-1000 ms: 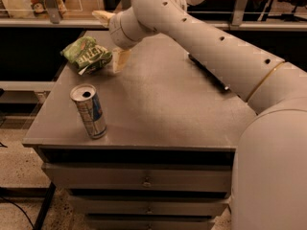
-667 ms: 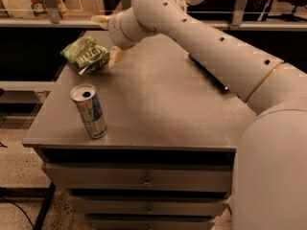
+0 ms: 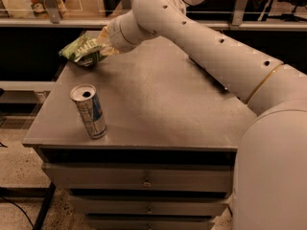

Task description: Move green jalapeno chip bag near redbull can

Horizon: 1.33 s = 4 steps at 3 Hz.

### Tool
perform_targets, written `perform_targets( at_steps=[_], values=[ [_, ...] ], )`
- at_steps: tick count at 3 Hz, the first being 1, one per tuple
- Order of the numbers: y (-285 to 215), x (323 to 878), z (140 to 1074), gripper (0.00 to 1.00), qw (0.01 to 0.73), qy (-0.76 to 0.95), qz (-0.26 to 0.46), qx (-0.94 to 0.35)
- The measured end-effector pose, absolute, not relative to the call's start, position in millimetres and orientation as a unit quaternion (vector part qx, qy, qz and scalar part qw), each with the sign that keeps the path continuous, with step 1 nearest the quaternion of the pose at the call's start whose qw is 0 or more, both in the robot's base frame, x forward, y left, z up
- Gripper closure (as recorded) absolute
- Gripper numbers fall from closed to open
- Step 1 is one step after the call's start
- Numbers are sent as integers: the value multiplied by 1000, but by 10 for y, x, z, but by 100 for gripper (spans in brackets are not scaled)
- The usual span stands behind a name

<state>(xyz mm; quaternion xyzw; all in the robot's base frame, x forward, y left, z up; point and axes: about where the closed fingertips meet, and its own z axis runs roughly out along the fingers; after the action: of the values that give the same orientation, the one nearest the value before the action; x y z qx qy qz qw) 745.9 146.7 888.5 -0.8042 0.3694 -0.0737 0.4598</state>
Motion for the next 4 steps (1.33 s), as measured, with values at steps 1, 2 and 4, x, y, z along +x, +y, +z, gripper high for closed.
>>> perform_targets(
  at_steps=[1, 2, 4],
  values=[
    [1440, 7435, 8815, 68, 452, 372, -76, -807],
    [1416, 7397, 8713, 69, 440, 375, -77, -812],
    [1329, 7331, 8815, 100, 446, 371, -77, -811]
  ],
)
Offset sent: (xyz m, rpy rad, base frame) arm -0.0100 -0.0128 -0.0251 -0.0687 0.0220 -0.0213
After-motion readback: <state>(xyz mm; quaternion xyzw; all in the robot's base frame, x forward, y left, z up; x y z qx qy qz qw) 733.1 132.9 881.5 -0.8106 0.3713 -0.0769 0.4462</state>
